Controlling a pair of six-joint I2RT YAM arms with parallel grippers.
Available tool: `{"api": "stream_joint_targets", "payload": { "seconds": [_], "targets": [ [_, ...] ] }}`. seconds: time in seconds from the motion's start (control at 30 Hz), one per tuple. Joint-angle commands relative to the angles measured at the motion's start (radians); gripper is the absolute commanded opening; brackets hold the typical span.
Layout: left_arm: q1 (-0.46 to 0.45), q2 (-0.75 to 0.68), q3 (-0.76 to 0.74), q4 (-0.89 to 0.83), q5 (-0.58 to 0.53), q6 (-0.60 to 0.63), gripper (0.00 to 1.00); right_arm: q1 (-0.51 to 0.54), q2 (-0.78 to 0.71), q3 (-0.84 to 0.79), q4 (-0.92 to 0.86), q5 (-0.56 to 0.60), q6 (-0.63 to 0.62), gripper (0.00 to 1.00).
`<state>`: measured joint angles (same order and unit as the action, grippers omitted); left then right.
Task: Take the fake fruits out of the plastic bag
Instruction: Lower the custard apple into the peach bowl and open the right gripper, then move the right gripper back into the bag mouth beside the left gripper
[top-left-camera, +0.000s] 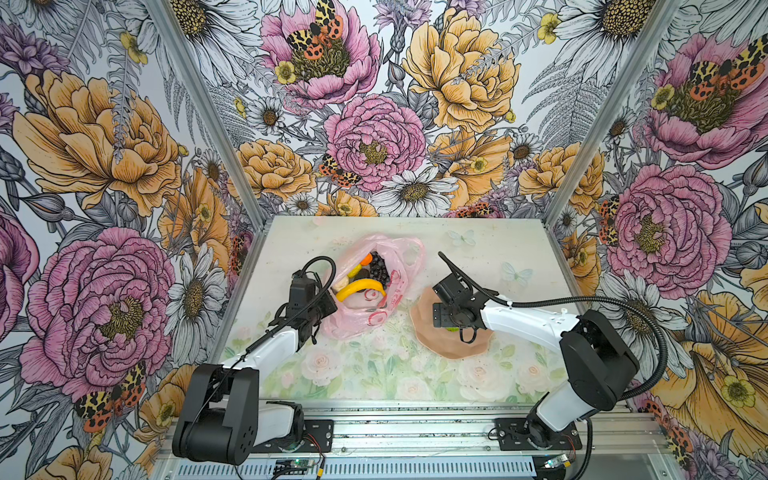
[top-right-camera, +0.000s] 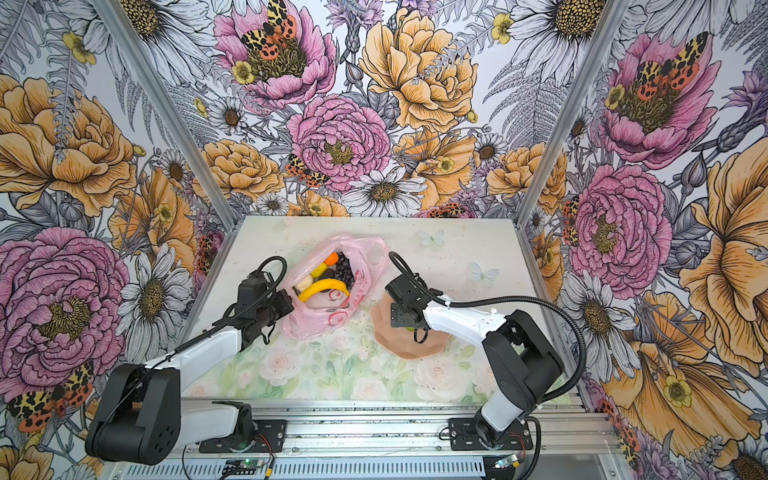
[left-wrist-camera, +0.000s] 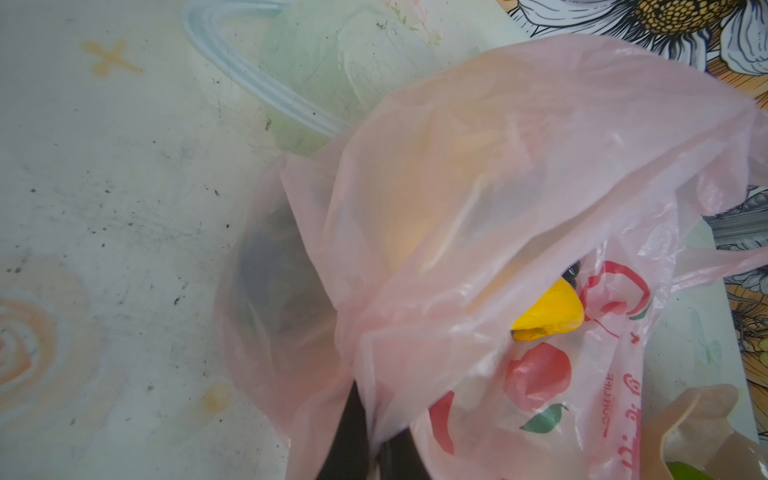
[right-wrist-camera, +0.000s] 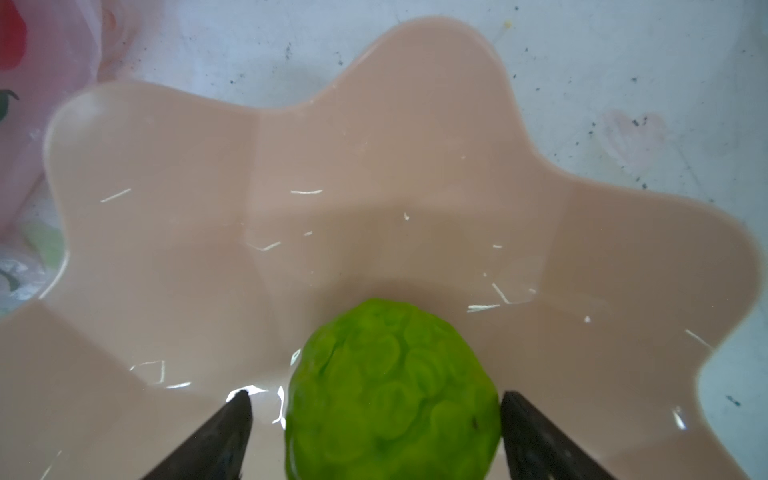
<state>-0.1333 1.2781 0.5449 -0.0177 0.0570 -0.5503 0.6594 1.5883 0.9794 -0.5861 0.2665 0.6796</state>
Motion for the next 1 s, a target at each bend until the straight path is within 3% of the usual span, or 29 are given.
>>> {"api": "stream_joint_targets", "payload": {
  "seconds": [0.0,0.3,0.53,0.97],
  "targets": [
    [0.003,-0.024,-0.005,0.013,0.010,-0.007,0.07,0.000,-0.068,0.029,0.003,0.036,-0.007,0.95],
    [0.003,-0.025,-0.008,0.013,0.009,-0.014,0.06,0.058,-0.115,0.132,-0.015,0.108,-0.002,0.91],
    [0.009,-0.045,-0.015,0.008,-0.006,-0.020,0.06,0.165,0.072,0.398,0.012,0.075,-0.110,0.89],
    [0.018,-0.099,-0.028,-0.013,-0.035,-0.019,0.05,0.180,0.321,0.633,0.091,-0.046,-0.117,0.83]
  ]
}}
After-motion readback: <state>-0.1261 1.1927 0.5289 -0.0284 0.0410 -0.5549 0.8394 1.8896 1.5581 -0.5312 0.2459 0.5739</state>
